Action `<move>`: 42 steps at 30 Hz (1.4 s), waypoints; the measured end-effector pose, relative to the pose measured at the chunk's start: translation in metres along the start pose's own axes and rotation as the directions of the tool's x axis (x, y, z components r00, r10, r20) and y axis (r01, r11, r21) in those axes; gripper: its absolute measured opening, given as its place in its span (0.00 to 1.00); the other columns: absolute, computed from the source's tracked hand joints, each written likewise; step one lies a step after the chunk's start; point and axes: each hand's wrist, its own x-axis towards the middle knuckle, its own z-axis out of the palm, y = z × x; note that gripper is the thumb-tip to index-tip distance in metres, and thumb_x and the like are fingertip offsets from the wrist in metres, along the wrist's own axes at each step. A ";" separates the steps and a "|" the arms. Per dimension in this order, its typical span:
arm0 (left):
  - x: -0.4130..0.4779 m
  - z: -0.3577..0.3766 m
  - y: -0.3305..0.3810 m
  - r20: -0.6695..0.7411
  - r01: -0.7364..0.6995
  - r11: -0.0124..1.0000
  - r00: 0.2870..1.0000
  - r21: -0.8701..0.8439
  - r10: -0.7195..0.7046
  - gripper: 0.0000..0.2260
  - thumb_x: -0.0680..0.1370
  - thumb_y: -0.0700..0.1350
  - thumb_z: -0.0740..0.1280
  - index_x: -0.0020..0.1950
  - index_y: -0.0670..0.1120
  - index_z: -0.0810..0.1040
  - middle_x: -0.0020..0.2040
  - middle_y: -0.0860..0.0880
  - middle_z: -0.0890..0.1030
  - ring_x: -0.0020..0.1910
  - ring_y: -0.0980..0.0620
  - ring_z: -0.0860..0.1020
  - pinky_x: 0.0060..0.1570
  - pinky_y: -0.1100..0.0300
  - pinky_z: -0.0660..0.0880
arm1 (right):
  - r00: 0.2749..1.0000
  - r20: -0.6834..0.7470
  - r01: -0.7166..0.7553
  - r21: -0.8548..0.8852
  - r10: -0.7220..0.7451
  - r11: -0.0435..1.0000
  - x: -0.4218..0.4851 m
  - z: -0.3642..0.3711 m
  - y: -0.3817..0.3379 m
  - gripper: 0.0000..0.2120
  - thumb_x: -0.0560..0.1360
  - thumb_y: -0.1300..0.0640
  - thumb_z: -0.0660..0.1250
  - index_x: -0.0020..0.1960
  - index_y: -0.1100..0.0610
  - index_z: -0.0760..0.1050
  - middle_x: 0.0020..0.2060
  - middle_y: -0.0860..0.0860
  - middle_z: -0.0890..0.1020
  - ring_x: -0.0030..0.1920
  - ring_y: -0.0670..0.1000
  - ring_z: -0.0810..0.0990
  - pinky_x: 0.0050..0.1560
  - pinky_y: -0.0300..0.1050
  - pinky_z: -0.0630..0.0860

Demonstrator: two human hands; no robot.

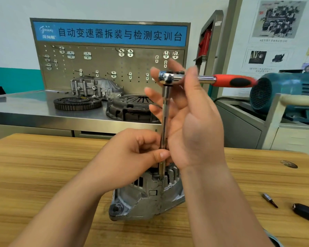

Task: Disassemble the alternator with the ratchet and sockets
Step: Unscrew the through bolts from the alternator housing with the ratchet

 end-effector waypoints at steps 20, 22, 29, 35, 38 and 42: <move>0.002 0.004 0.001 -0.093 0.032 0.999 0.995 -0.011 -0.033 0.08 0.71 0.39 0.71 0.45 0.33 0.80 0.39 0.36 0.83 0.38 0.40 0.82 0.43 0.44 0.79 | 0.987 0.018 0.160 -0.142 -0.159 0.977 -0.003 0.006 0.004 0.12 0.75 0.56 0.64 0.56 0.45 0.78 0.61 0.49 0.81 0.60 0.53 0.80 0.61 0.46 0.75; 0.002 0.002 0.001 -0.067 0.024 0.999 0.997 -0.029 -0.026 0.07 0.73 0.37 0.70 0.45 0.33 0.80 0.39 0.37 0.83 0.39 0.40 0.82 0.44 0.43 0.78 | 0.993 0.025 0.120 -0.097 -0.118 0.988 -0.004 0.006 0.005 0.11 0.76 0.53 0.62 0.57 0.46 0.77 0.60 0.49 0.81 0.52 0.52 0.83 0.51 0.40 0.76; 0.000 0.000 0.001 -0.020 0.019 0.994 1.000 -0.107 -0.021 0.13 0.70 0.44 0.70 0.44 0.33 0.80 0.38 0.39 0.83 0.40 0.39 0.82 0.45 0.45 0.79 | 0.998 -0.058 0.016 -0.045 -0.019 0.999 -0.003 0.004 0.001 0.18 0.75 0.45 0.60 0.58 0.53 0.78 0.47 0.52 0.85 0.45 0.52 0.83 0.43 0.39 0.76; 0.002 0.002 -0.002 -0.049 0.042 0.992 0.998 -0.115 -0.048 0.17 0.67 0.46 0.70 0.45 0.33 0.80 0.39 0.39 0.84 0.41 0.39 0.82 0.46 0.44 0.80 | 0.995 -0.002 0.094 -0.098 -0.095 0.991 -0.003 0.006 0.003 0.13 0.74 0.55 0.64 0.58 0.49 0.79 0.58 0.49 0.82 0.58 0.54 0.81 0.48 0.39 0.75; 0.000 -0.001 0.002 -0.005 0.024 0.994 1.000 -0.110 -0.025 0.19 0.68 0.49 0.68 0.46 0.32 0.79 0.40 0.35 0.82 0.43 0.34 0.80 0.47 0.39 0.77 | 0.999 -0.003 0.038 -0.008 -0.038 0.999 -0.003 0.004 0.002 0.11 0.77 0.52 0.62 0.56 0.50 0.78 0.56 0.52 0.83 0.47 0.52 0.83 0.43 0.38 0.75; 0.001 -0.001 0.000 -0.001 0.026 0.996 1.000 -0.091 -0.026 0.10 0.72 0.43 0.68 0.43 0.35 0.81 0.36 0.45 0.84 0.38 0.45 0.82 0.46 0.52 0.80 | 0.999 -0.024 -0.034 0.026 0.035 0.999 -0.003 0.004 0.001 0.16 0.77 0.46 0.58 0.55 0.54 0.77 0.46 0.53 0.86 0.42 0.51 0.83 0.39 0.38 0.76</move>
